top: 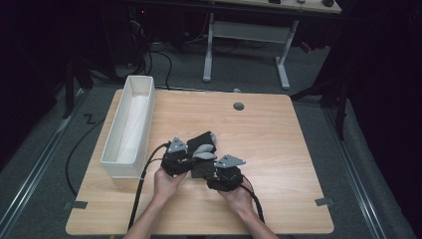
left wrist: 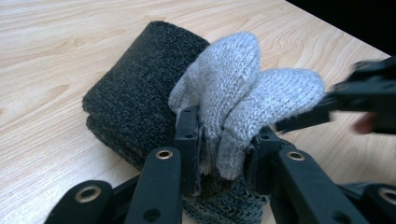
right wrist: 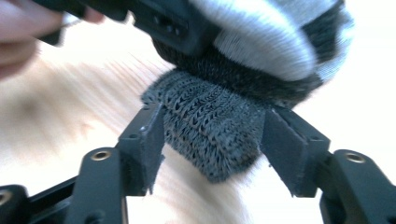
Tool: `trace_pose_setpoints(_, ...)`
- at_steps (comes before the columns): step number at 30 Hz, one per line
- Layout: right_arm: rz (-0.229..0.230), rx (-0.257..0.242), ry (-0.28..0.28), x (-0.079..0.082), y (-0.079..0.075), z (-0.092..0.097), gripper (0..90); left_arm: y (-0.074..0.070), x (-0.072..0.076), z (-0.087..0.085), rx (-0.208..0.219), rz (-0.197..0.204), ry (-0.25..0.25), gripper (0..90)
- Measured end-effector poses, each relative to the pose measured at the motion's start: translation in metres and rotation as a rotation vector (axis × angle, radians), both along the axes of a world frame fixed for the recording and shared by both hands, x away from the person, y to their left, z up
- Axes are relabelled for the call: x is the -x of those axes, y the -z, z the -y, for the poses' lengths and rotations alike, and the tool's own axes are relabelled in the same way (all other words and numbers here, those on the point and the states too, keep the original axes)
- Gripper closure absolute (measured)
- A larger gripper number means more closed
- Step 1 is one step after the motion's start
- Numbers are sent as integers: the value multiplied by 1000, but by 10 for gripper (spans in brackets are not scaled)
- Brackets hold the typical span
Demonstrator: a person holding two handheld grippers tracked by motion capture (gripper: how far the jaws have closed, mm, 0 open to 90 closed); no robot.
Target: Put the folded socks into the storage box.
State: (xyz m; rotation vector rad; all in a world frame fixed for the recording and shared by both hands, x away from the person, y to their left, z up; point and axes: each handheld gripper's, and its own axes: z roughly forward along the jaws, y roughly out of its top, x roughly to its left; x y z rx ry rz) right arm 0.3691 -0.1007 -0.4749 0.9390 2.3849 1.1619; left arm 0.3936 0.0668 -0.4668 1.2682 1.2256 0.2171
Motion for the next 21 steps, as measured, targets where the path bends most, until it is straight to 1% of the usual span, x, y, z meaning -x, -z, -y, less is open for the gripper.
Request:
trace_pose_setpoints(2,-3,-18,-3,2,-8,8,447,1,1,0,5,2,-2,704)
trace_pose_setpoints(4,9,-36,0,1,-17,15,498,1,2,0,3,1,2,705)
trace_pose_setpoints(6,17,-71,8,-2,-28,22,539,1,3,-1,3,2,5,704)
trace_pose_setpoints(9,35,-106,22,-11,-44,26,556,1,5,-1,3,6,7,697)
trace_pose_setpoints(11,29,-127,22,-19,-52,25,551,1,6,0,4,8,12,686)
trace_pose_setpoints(13,6,-146,16,-28,-57,21,532,1,6,0,-2,11,18,679)
trace_pose_setpoints(17,-24,-137,18,-41,-61,7,506,0,7,-1,-4,11,24,672)
trace_pose_setpoints(19,-19,-136,19,-44,-63,0,507,0,8,0,-3,10,28,666)
trace_pose_setpoints(21,-20,-124,11,-48,-64,-5,511,0,8,0,-2,8,31,655)
